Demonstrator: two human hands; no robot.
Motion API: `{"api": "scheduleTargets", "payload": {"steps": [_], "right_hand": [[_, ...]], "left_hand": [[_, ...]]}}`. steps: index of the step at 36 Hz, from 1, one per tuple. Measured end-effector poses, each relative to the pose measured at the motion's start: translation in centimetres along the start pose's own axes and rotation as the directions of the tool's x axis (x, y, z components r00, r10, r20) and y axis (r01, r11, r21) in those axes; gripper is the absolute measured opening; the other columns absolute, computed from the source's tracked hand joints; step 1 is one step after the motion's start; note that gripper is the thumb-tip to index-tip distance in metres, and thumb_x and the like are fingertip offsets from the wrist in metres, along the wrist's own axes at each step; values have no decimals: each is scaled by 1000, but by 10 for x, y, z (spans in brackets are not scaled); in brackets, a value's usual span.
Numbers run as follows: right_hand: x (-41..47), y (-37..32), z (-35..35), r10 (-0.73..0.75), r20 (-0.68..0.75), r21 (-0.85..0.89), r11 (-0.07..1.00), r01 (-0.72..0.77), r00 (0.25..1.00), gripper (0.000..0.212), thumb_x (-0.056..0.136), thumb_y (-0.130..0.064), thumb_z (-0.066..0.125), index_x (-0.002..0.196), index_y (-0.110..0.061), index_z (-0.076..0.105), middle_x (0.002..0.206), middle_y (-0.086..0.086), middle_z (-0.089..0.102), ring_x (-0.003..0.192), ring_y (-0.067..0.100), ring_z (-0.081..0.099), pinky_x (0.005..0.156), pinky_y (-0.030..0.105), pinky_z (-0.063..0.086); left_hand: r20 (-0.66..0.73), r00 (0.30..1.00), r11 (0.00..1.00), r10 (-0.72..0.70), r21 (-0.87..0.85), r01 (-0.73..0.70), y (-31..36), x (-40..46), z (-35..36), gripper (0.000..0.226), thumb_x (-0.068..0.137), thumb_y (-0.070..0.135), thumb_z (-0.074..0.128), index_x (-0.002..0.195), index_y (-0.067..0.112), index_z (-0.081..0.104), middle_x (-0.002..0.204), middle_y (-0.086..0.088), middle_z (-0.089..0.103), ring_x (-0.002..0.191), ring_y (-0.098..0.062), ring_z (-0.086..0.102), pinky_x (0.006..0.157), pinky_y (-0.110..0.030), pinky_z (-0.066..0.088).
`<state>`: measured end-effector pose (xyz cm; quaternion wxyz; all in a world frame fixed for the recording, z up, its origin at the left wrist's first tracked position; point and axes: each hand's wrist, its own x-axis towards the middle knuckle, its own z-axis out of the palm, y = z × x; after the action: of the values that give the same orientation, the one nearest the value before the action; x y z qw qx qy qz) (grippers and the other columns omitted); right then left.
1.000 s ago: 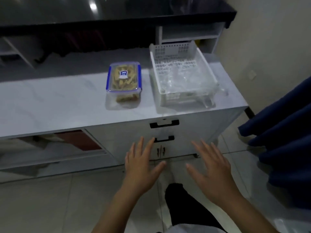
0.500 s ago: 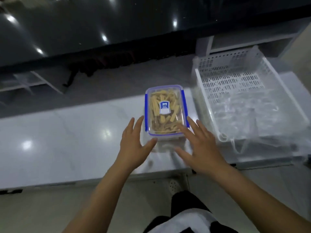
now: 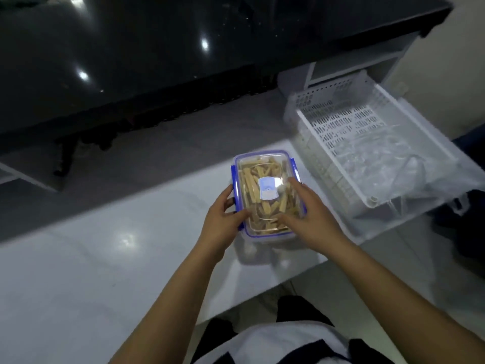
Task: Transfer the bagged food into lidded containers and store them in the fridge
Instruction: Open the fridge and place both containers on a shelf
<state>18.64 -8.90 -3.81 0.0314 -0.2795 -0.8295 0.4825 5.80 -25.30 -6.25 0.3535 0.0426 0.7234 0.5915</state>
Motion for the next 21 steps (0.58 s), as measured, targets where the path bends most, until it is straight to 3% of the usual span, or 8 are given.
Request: {"api": "scheduleTargets", "payload": {"steps": [3, 6, 9, 11, 14, 18, 21], "right_hand": [[-27, -8, 15, 66, -45, 159, 986, -58, 997, 70, 86, -30, 73, 137, -61, 37, 115, -45, 49, 103, -21, 52, 86, 21, 49], [-51, -12, 27, 265, -135, 473, 864, -173, 955, 63, 89, -25, 73, 139, -52, 46, 127, -24, 61, 102, 1, 67, 78, 28, 59], [-81, -11, 34, 511, -54, 793, 544, -274, 858, 48, 94, -23, 64, 138, -40, 53, 122, -3, 68, 91, 20, 73, 67, 34, 57], [-104, -7, 38, 564, 32, 852, 417, -318, 825, 37, 95, -23, 59, 131, -32, 59, 118, 2, 69, 88, 27, 70, 66, 36, 56], [-141, 3, 46, 577, 91, 835, 400, -378, 812, 23, 94, -29, 58, 110, -25, 73, 105, 9, 72, 82, 24, 71, 64, 34, 60], [-184, 19, 42, 662, 71, 861, 338, -381, 746, 35, 76, -45, 69, 96, -18, 78, 101, 11, 74, 92, 29, 71, 78, 45, 58], [-214, 30, 30, 710, 29, 916, 263, -303, 703, 42, 72, -45, 70, 97, -14, 78, 105, 14, 72, 95, 33, 70, 73, 48, 60]], "left_hand": [[88, 996, 998, -25, 65, 20, 0, -8, -20, 63, 84, 26, 80, 137, 43, 51, 117, 18, 63, 110, -12, 64, 72, -32, 63], [167, 985, 992, -44, 122, 24, -1, -18, -41, 59, 87, 22, 77, 133, 47, 50, 126, 10, 60, 113, -18, 63, 82, -44, 62], [258, 964, 984, -65, 177, 19, -5, -30, -57, 62, 87, 18, 77, 138, 41, 52, 128, 5, 63, 112, -21, 65, 82, -47, 62], [323, 943, 982, -77, 190, 15, -8, -38, -62, 65, 86, 15, 77, 141, 39, 51, 127, 3, 65, 108, -23, 68, 79, -46, 63], [438, 891, 973, -118, 232, 15, -14, -51, -60, 64, 86, 15, 78, 139, 41, 53, 124, 3, 67, 100, -21, 73, 69, -39, 64], [551, 818, 951, -167, 308, -14, -18, -60, -37, 64, 85, 15, 77, 138, 41, 52, 123, 5, 67, 97, -18, 73, 66, -36, 63], [633, 750, 942, -193, 333, -38, -17, -65, -8, 66, 86, 11, 76, 139, 40, 52, 123, 4, 67, 98, -18, 73, 68, -39, 63]]}}
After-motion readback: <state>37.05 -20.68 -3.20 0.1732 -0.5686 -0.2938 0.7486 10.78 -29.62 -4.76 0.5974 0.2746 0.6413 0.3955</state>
